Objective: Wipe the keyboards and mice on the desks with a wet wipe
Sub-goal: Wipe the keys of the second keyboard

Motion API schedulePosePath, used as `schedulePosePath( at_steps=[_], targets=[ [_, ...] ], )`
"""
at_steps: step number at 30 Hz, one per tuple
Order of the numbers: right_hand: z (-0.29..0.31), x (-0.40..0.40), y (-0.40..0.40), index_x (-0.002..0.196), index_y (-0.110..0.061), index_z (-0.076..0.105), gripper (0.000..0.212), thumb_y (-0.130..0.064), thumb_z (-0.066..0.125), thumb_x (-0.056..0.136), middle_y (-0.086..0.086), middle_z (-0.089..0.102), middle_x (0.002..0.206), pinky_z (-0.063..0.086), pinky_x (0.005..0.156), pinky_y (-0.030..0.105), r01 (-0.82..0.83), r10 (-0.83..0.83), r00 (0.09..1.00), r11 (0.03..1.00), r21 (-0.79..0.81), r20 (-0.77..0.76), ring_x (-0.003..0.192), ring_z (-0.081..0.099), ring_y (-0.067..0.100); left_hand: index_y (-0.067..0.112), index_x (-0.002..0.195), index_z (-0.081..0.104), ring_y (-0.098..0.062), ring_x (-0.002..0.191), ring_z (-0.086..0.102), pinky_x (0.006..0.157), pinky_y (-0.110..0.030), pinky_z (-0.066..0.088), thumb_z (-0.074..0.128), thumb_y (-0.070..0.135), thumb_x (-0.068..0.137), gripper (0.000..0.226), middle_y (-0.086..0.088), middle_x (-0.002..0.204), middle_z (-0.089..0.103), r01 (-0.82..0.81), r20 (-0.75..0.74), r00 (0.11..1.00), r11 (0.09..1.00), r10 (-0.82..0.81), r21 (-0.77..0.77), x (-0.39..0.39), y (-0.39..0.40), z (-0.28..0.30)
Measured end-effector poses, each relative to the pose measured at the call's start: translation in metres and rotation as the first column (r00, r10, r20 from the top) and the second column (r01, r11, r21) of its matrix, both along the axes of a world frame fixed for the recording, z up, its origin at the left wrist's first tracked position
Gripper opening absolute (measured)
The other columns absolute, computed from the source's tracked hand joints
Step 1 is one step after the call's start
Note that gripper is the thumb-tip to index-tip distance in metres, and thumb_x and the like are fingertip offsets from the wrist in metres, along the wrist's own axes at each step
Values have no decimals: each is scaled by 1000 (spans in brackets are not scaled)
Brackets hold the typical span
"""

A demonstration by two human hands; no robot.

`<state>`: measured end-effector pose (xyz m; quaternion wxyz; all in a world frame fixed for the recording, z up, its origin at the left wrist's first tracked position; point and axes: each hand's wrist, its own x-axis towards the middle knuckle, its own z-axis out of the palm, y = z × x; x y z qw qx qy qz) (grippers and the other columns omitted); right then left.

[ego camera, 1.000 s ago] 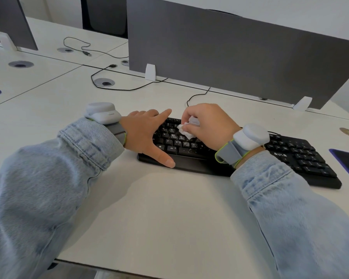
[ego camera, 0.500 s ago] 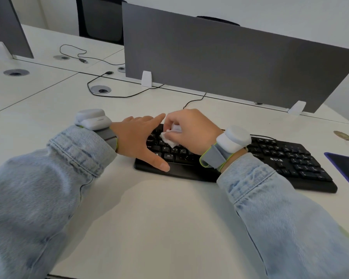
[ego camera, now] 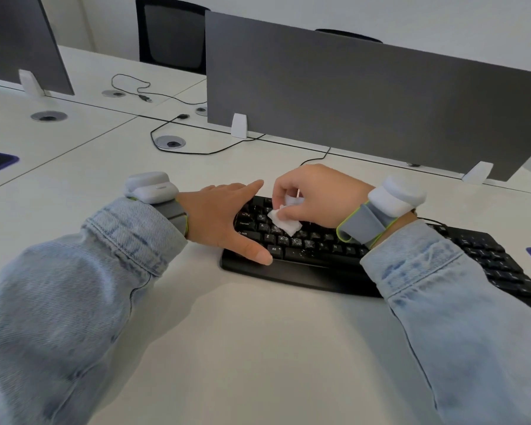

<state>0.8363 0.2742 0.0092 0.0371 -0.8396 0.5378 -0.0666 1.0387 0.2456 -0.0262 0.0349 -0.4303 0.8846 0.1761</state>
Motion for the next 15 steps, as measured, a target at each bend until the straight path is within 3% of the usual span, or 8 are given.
schedulePosePath(
  at_steps=[5,10,15],
  targets=[
    [-5,19,-6,92,-26,67,10,-33,64,87,-13,55,85,35,69,25,-42,51,993,996,-83,108,86,51,11,34,155,16,-24,130,44,112,-44,36,43,103,43,134,2,142,45,16,-60,998,1000,-17,-13,5,-7,0],
    [-9,9,-5,89,-23,67,14,-36,62,88,-17,49,75,31,59,17,-21,24,998,998,-57,52,73,46,4,25,161,1,-21,149,21,121,-40,21,22,111,26,162,2,164,21,-37,44,998,999,38,-30,8,-5,4],
    [-13,15,0,89,-24,64,11,-34,60,89,-18,46,73,31,60,17,-45,50,995,997,-58,89,74,45,4,25,162,3,-21,149,22,122,-44,22,25,112,29,160,3,163,24,-61,30,998,998,61,-12,10,-7,2]
  ],
)
